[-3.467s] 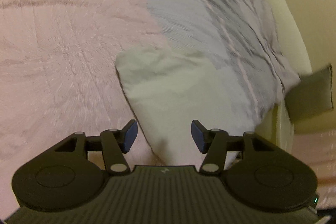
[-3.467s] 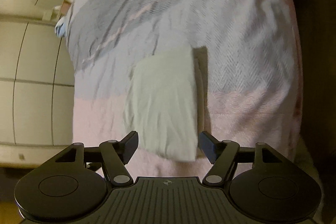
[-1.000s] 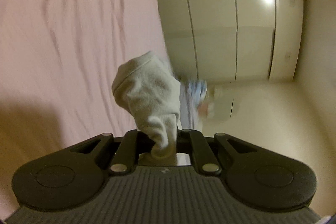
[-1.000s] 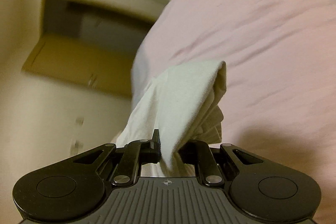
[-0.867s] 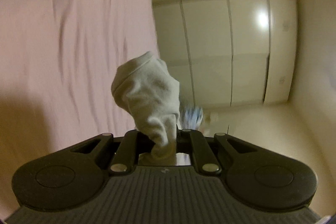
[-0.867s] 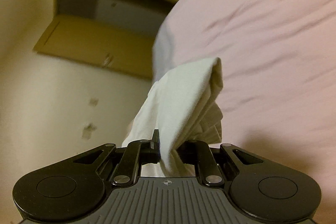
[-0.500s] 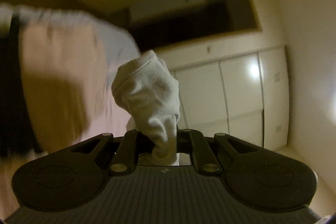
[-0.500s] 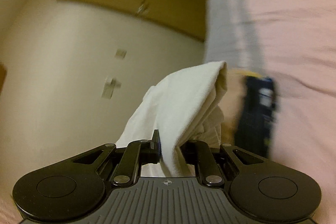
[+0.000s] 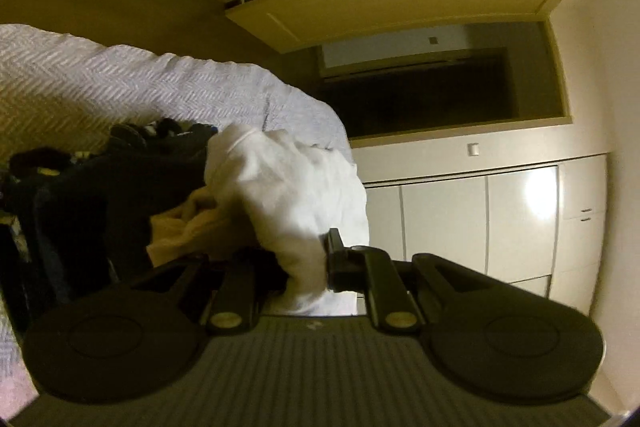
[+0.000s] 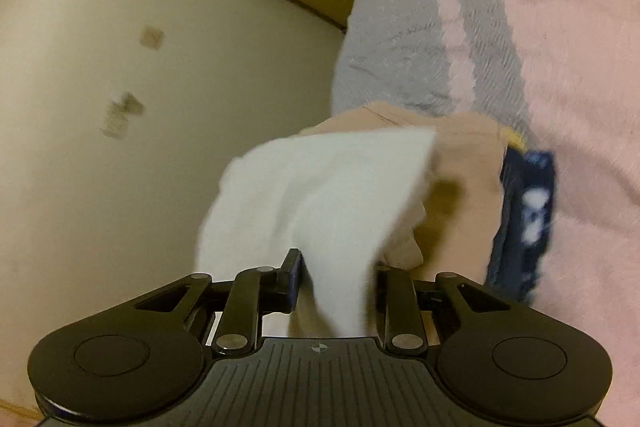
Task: Fold clothes
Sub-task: 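Lift the folded garment with both grippers and carry it to the clothes stack, then lower the garment onto the tan folded cloth and open both grippers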
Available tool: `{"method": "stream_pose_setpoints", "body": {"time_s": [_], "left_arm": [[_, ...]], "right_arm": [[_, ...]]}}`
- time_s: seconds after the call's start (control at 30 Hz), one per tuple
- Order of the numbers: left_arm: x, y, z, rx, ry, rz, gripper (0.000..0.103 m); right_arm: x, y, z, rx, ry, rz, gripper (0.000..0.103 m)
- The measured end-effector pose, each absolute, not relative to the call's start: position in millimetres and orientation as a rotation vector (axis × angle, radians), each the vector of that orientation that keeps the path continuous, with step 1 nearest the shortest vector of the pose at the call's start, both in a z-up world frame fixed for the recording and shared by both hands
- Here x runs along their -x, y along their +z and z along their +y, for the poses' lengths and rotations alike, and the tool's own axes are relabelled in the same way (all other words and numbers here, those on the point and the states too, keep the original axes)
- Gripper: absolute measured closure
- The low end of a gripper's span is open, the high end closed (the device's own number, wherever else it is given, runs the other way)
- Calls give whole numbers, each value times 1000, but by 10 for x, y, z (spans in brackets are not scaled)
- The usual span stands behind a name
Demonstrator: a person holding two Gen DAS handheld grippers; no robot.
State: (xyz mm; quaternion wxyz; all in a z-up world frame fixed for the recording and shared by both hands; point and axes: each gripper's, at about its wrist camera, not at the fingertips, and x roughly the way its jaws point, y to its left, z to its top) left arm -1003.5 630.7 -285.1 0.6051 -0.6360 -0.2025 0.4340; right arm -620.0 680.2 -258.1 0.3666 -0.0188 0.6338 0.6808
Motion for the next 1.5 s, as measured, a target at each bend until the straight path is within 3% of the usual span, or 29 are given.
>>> {"method": "stream_pose_setpoints", "body": {"time_s": [0.07,0.13,0.23,0.47,0.57,0.63,0.8,0.97,1.3,1.5], "left_arm": [[10046,-2841,6214,1462,1005,-438,91],[10104,-2797,6168,1466,1011,-414,91],[10172,-2653,6035,1437,1065,-355,91],[10025,-1675,5888,974,1289,29,91],[9671,-1520,6054,794,1223,215,91],[9461,-1541,6155,702,1186,355,90],[9197,-1938,6312,565,1147,621,91],[9344,-1972,6339,656,1119,577,91],[9291,-1429,6611,579,1034,518,91],[9173,-1926,7029,643,1006,637,89]], "right_arm": [[6107,-2592,6772,2,1729,1649,74],[6020,-2557,6712,-26,1700,1650,67],[5923,-2338,6407,14,1666,1518,62],[6372,-1732,5667,359,1783,909,62],[6844,-1658,5411,492,1890,602,62],[7076,-1783,5363,567,1893,525,62],[7389,-2242,5442,670,1812,642,62],[7491,-2389,5465,707,1758,696,62],[7127,-1631,5812,483,1660,761,62],[7210,-2041,6256,570,1593,849,62]]}}
